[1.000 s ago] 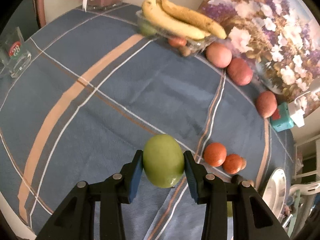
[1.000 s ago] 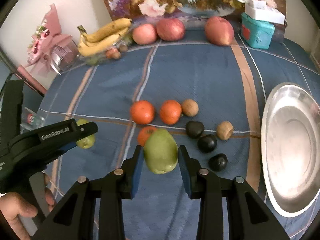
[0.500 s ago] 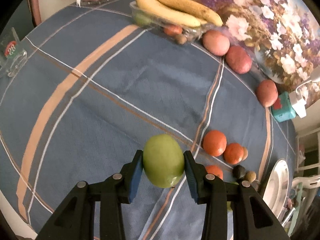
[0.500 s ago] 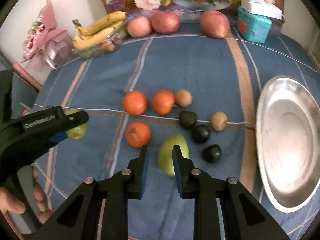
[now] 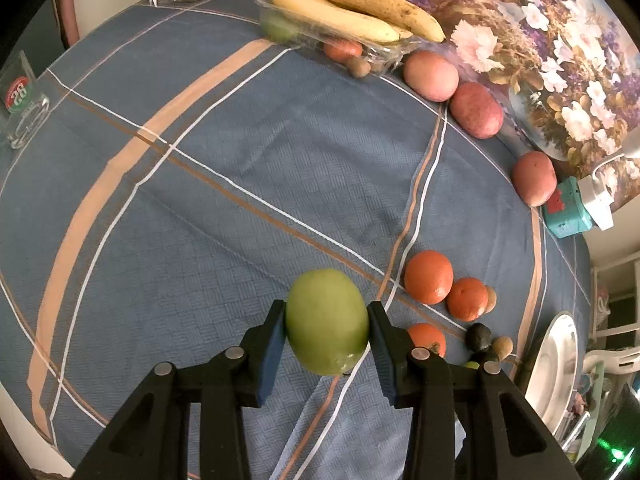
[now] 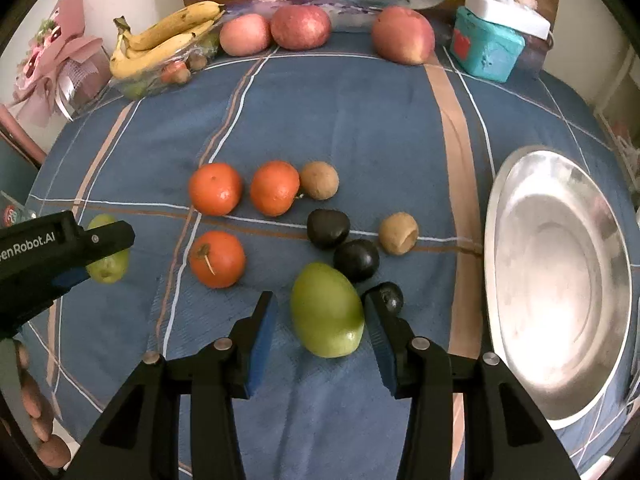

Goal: Organize fruits
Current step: 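Carry both green pears toward the steel bowl with both tools, then open the right tool over the bowl while the left tool releases its pear there, then move both open tools back to the remaining fruit group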

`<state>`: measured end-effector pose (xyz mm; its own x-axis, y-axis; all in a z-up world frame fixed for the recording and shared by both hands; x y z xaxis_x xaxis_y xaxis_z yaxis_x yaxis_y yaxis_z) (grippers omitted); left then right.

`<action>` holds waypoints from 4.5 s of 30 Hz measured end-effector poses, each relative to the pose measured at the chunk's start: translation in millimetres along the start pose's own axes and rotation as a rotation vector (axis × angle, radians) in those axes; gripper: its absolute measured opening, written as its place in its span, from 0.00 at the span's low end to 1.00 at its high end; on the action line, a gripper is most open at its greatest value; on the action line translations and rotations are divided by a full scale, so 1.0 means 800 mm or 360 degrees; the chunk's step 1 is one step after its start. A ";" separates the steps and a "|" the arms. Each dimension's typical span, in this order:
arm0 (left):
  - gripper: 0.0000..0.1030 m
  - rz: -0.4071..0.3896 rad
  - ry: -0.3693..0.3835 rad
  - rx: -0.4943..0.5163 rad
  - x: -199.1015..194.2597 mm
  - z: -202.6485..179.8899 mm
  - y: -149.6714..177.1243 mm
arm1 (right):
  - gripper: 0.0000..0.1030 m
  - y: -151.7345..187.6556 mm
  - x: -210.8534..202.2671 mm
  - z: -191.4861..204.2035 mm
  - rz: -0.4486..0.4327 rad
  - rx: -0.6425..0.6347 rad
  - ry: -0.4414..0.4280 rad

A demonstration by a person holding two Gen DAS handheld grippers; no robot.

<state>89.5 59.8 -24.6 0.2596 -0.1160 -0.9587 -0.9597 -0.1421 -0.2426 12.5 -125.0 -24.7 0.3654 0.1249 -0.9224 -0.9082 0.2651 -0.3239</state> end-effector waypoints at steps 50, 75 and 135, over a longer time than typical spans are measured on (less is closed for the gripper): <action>0.53 0.0041 0.0550 0.0857 -0.023 -0.267 0.126 | 0.31 0.039 -0.102 -0.239 -0.0304 0.0889 0.0271; 1.00 -0.0138 -0.0098 0.0180 -0.031 -0.056 0.000 | 0.73 0.006 -0.076 -0.092 -0.0277 0.0266 0.0125; 1.00 0.0189 -0.0078 0.0432 0.078 -0.095 0.020 | 0.98 -0.003 0.054 -0.024 0.0093 0.0103 0.0149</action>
<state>98.4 -24.5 -76.9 0.1448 -0.0676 -0.9871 -0.9784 0.1386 -0.1530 26.3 -138.3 -67.6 0.2885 0.0528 -0.9560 -0.9113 0.3215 -0.2573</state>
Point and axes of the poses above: each gripper's, at about its wrist camera, not at the fingertips, and x roughly the way its jaws point, z to its left, y to its underside, the point moved 1 cm from there along x, roughly the way its jaws point, and after that the axes turned 8 degrees about -y, right-handed, at the moved point
